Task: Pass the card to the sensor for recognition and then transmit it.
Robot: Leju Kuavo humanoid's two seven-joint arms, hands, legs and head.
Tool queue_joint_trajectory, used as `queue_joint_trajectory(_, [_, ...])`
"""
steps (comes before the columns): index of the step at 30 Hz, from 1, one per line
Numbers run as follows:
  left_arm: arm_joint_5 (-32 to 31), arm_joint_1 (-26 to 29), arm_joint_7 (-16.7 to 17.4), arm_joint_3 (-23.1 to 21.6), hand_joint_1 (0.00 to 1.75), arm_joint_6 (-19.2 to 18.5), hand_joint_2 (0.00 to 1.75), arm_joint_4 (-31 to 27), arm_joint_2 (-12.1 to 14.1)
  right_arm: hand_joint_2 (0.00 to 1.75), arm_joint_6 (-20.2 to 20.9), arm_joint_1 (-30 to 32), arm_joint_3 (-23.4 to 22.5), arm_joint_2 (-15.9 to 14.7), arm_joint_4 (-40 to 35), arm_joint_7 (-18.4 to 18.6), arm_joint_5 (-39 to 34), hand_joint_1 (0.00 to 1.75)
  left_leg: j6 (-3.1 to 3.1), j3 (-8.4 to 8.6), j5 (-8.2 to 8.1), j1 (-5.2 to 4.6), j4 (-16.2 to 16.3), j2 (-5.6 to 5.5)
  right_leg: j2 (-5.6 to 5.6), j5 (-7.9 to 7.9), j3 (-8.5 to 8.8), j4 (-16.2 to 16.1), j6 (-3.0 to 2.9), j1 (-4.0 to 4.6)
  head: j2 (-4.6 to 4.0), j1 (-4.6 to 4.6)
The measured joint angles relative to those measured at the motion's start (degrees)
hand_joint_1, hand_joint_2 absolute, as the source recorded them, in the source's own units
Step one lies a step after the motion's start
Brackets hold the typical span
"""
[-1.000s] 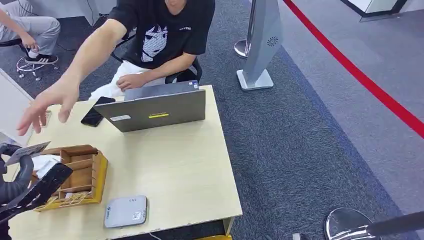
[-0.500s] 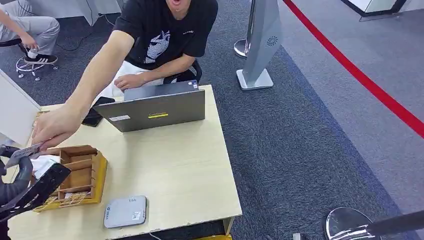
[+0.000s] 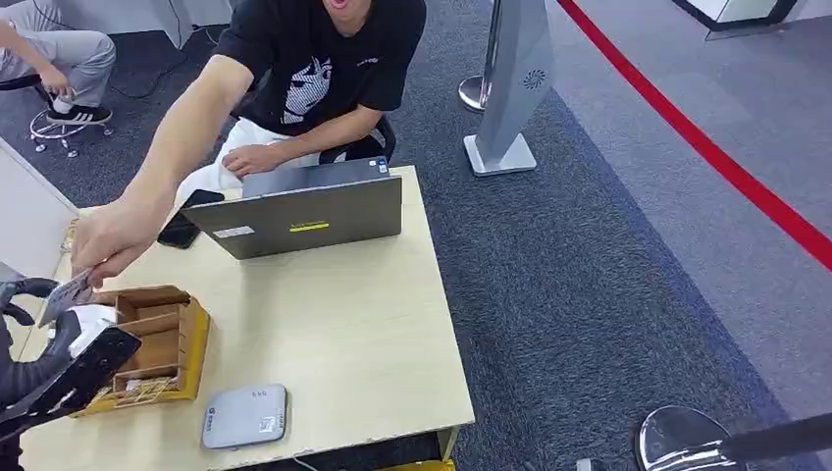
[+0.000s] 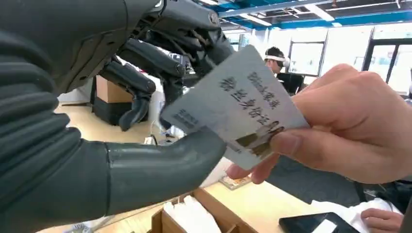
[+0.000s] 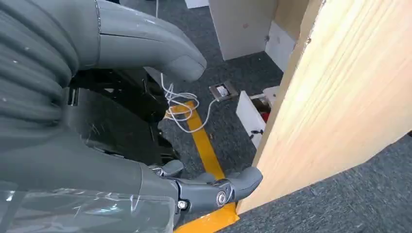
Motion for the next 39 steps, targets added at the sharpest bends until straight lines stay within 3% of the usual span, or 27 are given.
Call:
queue_joint_trajectory(9, [-0.4, 8.1, -8.4, 0.7, 0.0, 4.7, 1.75, -1.6, 3.3, 1.75, -2.6, 1.2, 0.3, 0.0, -1.0, -1.1, -3.0, 0.0, 0.0, -0.01, -0.01, 0.0, 0.0, 0.0, 0.01, -0.01, -0.03, 0.0, 0.0, 0.0, 0.0, 0.0])
queue_joint_trajectory(12, [-3.7, 11.9, -11.5, 0.5, 0.0, 6.5, 1.75, -1.5, 6.7, 1.75, -2.1, 1.3, 0.3, 0.0, -1.4, -1.2, -3.0, 0.0, -0.02, -0.01, -0.02, 0.01, 0.0, 0.03, 0.02, -0.02, -0.15, 0.0, -0.02, 0.01, 0.0, 0.0])
queue_joint_trajectory(15, [-5.6, 15.2, -12.5, -0.2, 0.0, 8.8, 1.75, -0.7, 10.5, 1.75, -1.6, 1.2, 0.2, 0.0, -1.3, -1.5, -2.9, 0.0, -0.03, -0.02, -0.02, 0.01, 0.0, 0.03, 0.02, -0.04, -0.19, 0.0, -0.02, 0.0, 0.0, -0.02])
queue_joint_trajectory(18, [-7.2, 17.1, -12.2, -0.8, 0.0, 9.2, 1.75, 0.0, 13.1, 1.75, -1.1, 1.1, -0.1, 0.0, -1.3, -1.8, -2.8, 0.0, -0.03, -0.03, -0.01, 0.02, 0.0, 0.02, 0.01, -0.04, -0.18, 0.0, -0.02, 0.01, 0.0, 0.0])
queue_joint_trajectory(22, [-13.0, 19.1, -8.6, -4.3, 0.0, 11.2, 1.75, 3.0, 18.3, 1.75, 0.7, 0.3, -0.8, 0.0, -0.5, -2.5, -1.6, 0.0, -0.04, -0.02, 0.0, 0.02, 0.0, 0.02, 0.01, -0.02, -0.17, 0.0, -0.03, 0.02, 0.0, 0.0])
queue_joint_trajectory(25, [-14.3, 19.7, -6.8, -6.4, 0.0, 13.7, 1.75, 6.9, 20.6, 1.75, 1.5, -0.3, -1.5, 0.0, 0.3, -2.9, -1.2, 0.0, -0.04, -0.02, 0.0, 0.02, 0.0, 0.02, 0.01, -0.02, -0.17, 0.0, -0.03, 0.01, -0.02, -0.02])
queue_joint_trajectory(29, [-15.4, 19.6, -5.7, -7.7, 0.0, 15.7, 1.75, 11.4, 21.6, 1.75, 2.7, -0.7, -2.1, 0.0, 1.2, -3.0, -0.5, 0.0, -0.04, -0.03, 0.0, 0.02, 0.0, 0.01, 0.01, -0.02, -0.17, 0.0, -0.03, 0.01, 0.0, 0.0])
queue_joint_trajectory(39, [-17.8, 18.5, -4.7, -8.4, 0.0, 16.1, 1.75, 17.4, 21.7, 1.75, 3.7, -1.2, -3.0, 0.0, 2.3, -3.1, 0.2, 0.0, -0.04, -0.04, 0.0, 0.02, 0.0, 0.01, 0.0, -0.02, -0.17, 0.0, -0.03, 0.02, 0.0, 0.0])
